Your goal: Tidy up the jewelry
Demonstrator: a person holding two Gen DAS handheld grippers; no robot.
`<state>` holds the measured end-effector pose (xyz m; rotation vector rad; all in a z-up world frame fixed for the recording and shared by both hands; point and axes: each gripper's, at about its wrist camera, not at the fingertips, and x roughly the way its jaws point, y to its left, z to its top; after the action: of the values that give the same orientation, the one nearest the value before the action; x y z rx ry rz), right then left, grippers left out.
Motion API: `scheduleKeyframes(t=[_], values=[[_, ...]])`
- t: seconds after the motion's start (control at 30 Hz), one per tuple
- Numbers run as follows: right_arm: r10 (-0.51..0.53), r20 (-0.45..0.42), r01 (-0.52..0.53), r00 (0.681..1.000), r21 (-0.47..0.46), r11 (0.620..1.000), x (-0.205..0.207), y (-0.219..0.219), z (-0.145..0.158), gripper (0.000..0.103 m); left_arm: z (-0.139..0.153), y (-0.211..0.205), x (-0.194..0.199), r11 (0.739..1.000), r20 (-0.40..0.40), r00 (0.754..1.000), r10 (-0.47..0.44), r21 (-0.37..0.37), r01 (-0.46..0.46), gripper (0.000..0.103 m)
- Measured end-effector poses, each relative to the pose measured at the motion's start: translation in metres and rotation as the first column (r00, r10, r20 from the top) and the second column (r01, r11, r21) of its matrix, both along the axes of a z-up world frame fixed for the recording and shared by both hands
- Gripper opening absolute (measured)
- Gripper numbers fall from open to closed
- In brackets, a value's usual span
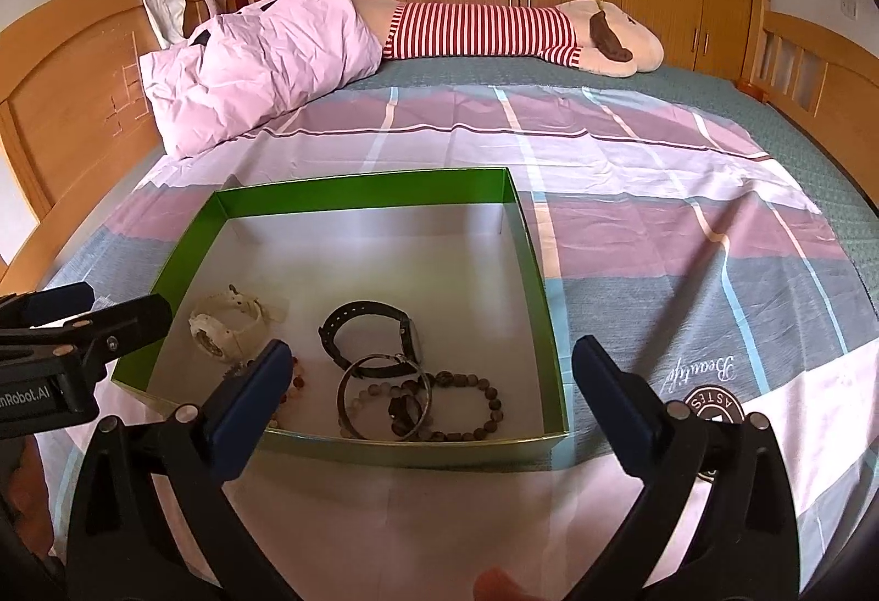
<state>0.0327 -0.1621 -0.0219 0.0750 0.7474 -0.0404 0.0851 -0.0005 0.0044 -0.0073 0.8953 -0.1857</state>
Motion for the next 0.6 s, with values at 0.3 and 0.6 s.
scheduleKeyframes(t=[0.3,0.6], values=[[0.003,-0.003,-0.003,1.0,-0.01,1.0,-0.0003,0.0017,-0.001,0.102,0.001,0.0035,0.0016,1.0,-0.002,1.0,0.001,-0.012,-0.001,0.101],[0.013,0.005,-0.012,1.0,-0.024,1.0,-0.0029,0.0023,0.0016,0.102,-0.0011,0.0011,0.0008,1.0,-0.004,1.0,-0.004,-0.001,0.004,0.101]])
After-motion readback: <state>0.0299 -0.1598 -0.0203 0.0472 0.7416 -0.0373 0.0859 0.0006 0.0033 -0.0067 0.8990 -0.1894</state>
